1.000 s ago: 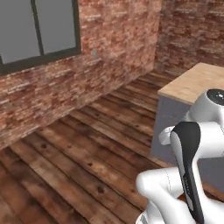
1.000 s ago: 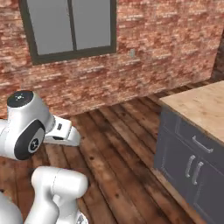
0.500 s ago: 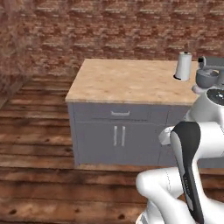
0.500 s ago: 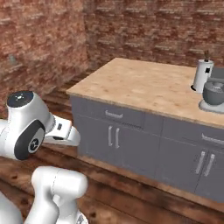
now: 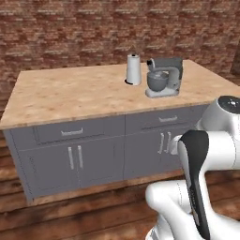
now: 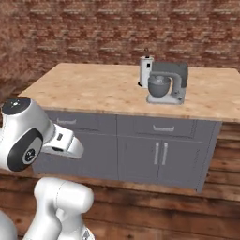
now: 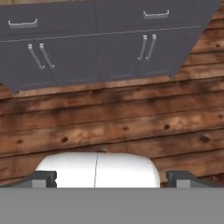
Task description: Navigate to the stand mixer.
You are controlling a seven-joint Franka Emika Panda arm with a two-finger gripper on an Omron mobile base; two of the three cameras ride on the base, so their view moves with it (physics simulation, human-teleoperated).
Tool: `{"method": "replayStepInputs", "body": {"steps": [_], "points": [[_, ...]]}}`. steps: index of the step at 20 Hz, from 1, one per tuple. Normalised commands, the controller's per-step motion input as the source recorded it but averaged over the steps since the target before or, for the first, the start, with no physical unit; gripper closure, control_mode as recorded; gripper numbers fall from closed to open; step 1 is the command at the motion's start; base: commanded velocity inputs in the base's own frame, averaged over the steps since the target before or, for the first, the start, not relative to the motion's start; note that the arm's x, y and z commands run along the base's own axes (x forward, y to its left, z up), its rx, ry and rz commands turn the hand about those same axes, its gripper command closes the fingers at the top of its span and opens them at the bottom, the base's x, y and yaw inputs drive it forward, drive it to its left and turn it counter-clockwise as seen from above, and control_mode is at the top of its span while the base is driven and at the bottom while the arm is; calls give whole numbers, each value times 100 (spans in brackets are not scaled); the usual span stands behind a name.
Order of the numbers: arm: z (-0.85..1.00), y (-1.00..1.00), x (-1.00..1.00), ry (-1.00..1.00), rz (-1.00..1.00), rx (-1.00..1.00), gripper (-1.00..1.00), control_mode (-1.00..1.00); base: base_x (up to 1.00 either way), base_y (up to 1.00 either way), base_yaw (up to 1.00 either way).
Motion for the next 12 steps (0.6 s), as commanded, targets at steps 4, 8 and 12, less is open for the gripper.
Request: {"method": "replayStepInputs", "body": {"steps": [4, 8, 12], "points": [[0, 0, 0, 0, 0, 0, -100, 100, 67, -100, 2], [0, 0, 0, 0, 0, 0, -100, 100, 99, -100, 15], [0, 0, 0, 0, 0, 0, -100, 100, 100, -32, 17]]}}
